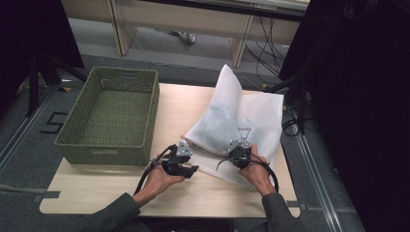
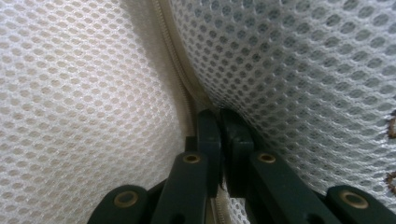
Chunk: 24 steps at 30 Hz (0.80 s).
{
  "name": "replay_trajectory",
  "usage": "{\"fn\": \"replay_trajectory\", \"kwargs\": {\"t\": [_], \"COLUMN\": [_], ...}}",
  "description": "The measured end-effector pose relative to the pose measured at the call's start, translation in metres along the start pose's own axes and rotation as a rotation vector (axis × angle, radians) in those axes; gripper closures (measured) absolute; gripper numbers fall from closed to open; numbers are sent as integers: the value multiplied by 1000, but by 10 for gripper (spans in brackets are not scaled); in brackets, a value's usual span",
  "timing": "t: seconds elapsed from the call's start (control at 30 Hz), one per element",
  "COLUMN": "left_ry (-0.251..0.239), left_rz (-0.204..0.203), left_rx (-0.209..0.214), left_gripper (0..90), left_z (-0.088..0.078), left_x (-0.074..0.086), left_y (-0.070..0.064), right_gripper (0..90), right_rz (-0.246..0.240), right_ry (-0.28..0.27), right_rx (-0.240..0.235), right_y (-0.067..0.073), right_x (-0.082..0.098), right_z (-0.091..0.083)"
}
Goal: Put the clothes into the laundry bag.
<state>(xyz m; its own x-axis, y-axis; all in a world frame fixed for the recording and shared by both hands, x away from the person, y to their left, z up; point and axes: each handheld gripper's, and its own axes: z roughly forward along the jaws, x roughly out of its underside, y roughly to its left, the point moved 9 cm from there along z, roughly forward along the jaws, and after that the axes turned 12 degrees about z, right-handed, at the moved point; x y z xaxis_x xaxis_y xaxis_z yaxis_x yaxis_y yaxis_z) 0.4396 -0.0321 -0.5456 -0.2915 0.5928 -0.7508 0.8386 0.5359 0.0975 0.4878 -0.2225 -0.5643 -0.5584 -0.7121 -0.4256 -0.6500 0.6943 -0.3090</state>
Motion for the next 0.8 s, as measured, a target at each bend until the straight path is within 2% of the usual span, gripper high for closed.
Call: {"fn": "replay_trajectory", "kwargs": {"t": [0.1,0.2,0.3,0.33,0.37,0.4,0.43,0.47,0.53,0.6,0.67,0.7,0.77,0.8], "left_ry": [3,-1,-13,-18,-17,-23,-21,-25,-20,-27,-27,-21,-26,-22], "left_rz": [10,11,18,8,15,7,25,27,21,14,36,10,28,17], "left_rx": [5,17,21,25,22,27,29,28,28,32,32,29,29,25], "left_gripper": [495,490,477,470,464,456,450,447,442,439,437,437,434,432], "left_z": [-5,-11,-18,-20,-22,-24,-26,-27,-29,-30,-33,-34,-35,-36], "left_x": [3,5,6,5,5,5,6,5,7,8,9,10,10,11], "left_y": [-1,-4,-5,-6,-7,-8,-8,-8,-9,-11,-10,-10,-8,-9], "right_gripper": [876,860,851,851,851,848,847,848,858,868,871,871,870,870], "right_rz": [18,12,37,41,41,17,20,38,38,19,5,5,4,-21], "right_ry": [-10,-14,-31,-32,-35,-46,-46,-37,-37,-34,-28,-22,-21,-32], "right_rx": [0,-22,-41,-51,-50,-54,-53,-57,-59,-54,-62,-68,-72,-80], "right_y": [-2,-1,-3,-2,-3,-4,-4,-2,0,0,2,3,4,3], "right_x": [0,0,2,2,2,0,0,2,2,3,3,4,5,4], "right_z": [1,-1,-4,-5,-6,-6,-7,-8,-9,-10,-12,-14,-15,-16]}}
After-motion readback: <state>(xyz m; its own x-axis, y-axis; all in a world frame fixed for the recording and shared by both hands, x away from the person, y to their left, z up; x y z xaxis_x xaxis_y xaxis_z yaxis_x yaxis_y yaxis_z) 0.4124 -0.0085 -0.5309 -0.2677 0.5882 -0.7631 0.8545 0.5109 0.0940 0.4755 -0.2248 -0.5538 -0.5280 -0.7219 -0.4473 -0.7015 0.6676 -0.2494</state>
